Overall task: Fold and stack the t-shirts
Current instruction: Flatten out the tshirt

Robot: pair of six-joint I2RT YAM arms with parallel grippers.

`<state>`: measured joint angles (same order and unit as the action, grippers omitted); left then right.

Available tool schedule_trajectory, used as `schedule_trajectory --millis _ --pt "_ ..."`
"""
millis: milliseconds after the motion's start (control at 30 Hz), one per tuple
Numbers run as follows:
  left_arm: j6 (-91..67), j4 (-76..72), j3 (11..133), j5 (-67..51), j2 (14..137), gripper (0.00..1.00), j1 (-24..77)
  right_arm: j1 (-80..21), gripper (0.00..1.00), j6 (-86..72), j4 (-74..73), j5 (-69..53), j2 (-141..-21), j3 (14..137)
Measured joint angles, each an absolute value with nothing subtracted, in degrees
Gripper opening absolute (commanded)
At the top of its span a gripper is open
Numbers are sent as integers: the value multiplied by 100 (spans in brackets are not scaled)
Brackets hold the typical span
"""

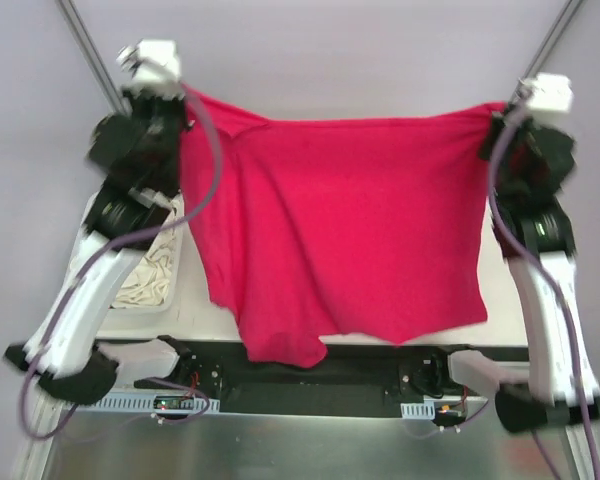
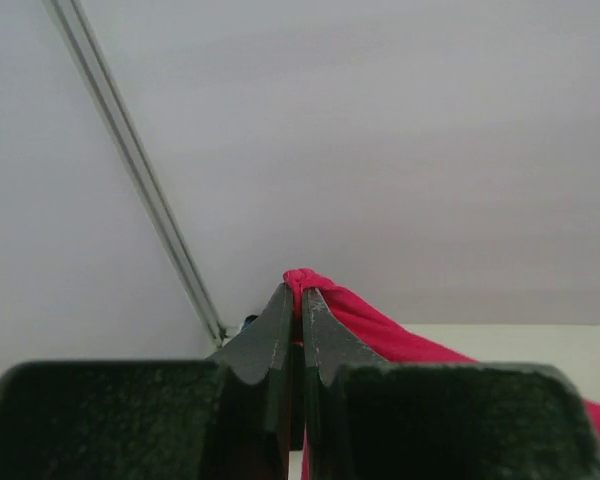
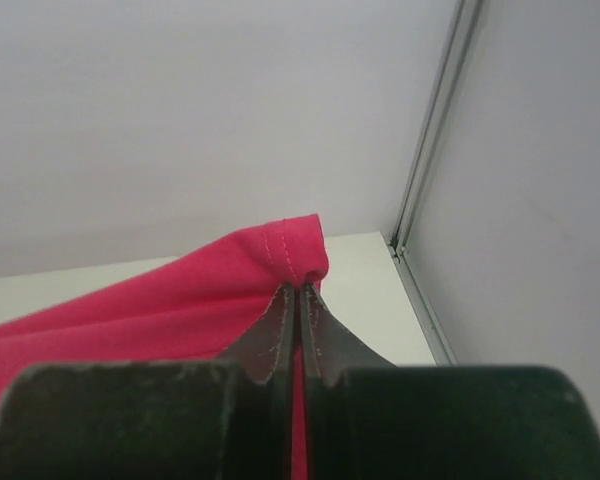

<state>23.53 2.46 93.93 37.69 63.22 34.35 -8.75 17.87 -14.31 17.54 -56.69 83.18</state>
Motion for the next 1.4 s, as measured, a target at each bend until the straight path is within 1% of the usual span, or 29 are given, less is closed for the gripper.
schedule_trajectory --millis 67,133,200,233,300,333,400,433,467,533,633,700,767,867,933,967,1033,1067,1100,1133,1233,1300,1400 --pt "2233 161 9889 3575 7282 0 2947 -843 1 1826 -1323 1774 -6689 8746" --pt "2112 123 10575 3437 8359 0 2539 -788 1 1861 -1330 1761 -7920 9539" --pt "1935 311 11716 3256 9697 0 2185 -703 1 1879 -1398 1723 -9223 10648" --pt "1857 351 12322 3138 10342 0 2045 -646 1 1887 -1579 1708 -9955 11454" --pt "1712 506 13257 2882 11347 0 1811 -561 1 1900 -1868 1669 -10969 12669" --pt "1584 548 13557 2709 11760 0 1673 -513 1 1905 -2014 1651 -11434 13319" --pt "1396 777 13635 2526 12070 0 1470 -449 1 1905 -2285 1616 -12057 14263" --pt "1319 906 13635 2451 12130 0 1391 -429 1 1892 -2362 1581 -12180 14475" --pt "1260 1004 13635 2390 12145 0 1326 -419 1 1881 -2438 1551 -12184 14440" --pt "1164 1052 13620 2283 12053 0 1262 -427 1 1839 -2375 1485 -11828 13920" --pt "1020 1096 13240 2086 11408 0 1282 -451 1 1710 -2084 1365 -10715 12241" --pt "980 1144 12971 1992 10733 0 1409 -456 1 1647 -2071 1297 -9996 11456" --pt "980 1057 12623 1953 10018 0 1605 -504 1 1656 -1907 1299 -9382 10947" --pt "987 906 11754 1953 8628 0 2043 -652 1 1671 -1638 1326 -8359 10145" --pt "941 711 10925 1979 7651 0 2346 -768 1 1658 -1632 1319 -7642 9640" --pt "845 596 10296 2001 7030 4 2423 -816 1 1632 -1562 1297 -7238 9341" --pt "611 580 9284 2088 6097 27 2464 -823 1 1553 -1603 1262 -6451 8718" --pt "467 543 8833 2130 5701 13 2467 -823 1 1529 -1625 1243 -6154 8473" --pt "233 652 8228 2143 5225 2 2458 -823 1 1498 -1636 1203 -5765 8149" --pt "21 801 7762 2132 4864 0 2464 -823 1 1474 -1754 1166 -5433 7865" --pt "-486 1378 6884 2038 4165 0 2471 -821 1 1358 -2062 1100 -4663 7255" --pt "-740 1793 6720 1992 3992 0 2473 -821 1 1288 -2244 1061 -4340 7008" --pt "-904 2141 6917 1981 4121 0 2471 -821 1 1219 -2445 1033 -4193 6864"
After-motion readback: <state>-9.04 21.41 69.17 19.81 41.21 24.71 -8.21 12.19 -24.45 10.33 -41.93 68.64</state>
